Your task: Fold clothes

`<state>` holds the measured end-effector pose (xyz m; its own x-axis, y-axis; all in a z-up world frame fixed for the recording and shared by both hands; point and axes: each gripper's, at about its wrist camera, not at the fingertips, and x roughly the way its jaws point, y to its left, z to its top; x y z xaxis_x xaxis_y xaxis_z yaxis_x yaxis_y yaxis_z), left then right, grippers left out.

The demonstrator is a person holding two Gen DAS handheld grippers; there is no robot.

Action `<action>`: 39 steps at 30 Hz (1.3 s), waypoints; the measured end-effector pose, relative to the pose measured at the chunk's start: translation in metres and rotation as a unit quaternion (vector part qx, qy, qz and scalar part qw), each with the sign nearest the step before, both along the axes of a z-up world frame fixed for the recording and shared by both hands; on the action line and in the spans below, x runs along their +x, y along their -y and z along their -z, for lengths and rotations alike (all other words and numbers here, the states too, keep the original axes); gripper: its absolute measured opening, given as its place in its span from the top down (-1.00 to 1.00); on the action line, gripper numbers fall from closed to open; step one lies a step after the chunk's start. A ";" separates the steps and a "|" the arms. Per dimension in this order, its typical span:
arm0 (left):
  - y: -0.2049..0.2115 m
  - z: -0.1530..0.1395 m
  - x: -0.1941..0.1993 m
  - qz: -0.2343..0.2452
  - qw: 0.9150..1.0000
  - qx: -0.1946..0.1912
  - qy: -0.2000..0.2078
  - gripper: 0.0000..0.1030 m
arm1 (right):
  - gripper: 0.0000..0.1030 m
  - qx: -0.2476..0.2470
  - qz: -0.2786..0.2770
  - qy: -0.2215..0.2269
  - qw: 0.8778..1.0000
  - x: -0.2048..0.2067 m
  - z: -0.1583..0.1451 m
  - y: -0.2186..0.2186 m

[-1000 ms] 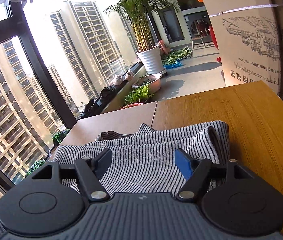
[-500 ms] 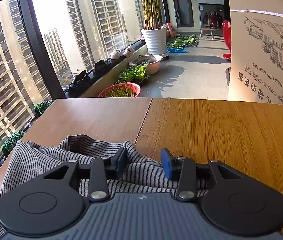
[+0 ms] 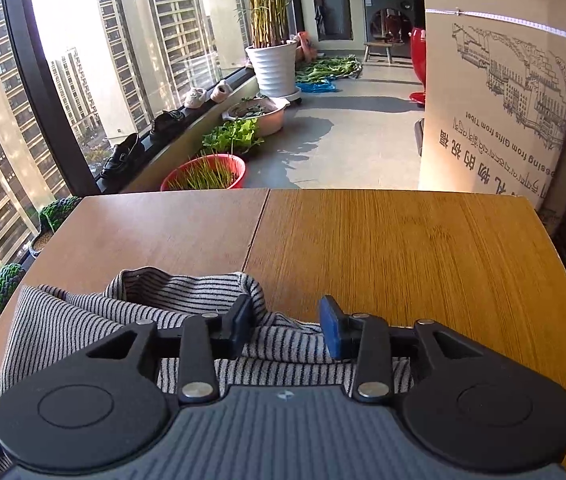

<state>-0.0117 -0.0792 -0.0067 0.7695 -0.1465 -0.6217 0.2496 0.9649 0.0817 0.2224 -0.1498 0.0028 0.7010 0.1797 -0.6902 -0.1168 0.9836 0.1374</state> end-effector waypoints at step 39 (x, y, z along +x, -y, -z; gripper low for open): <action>-0.028 -0.003 0.053 0.002 1.000 -0.006 -0.005 -1.00 | -0.24 -0.084 0.206 0.069 0.972 -0.076 -0.081 0.047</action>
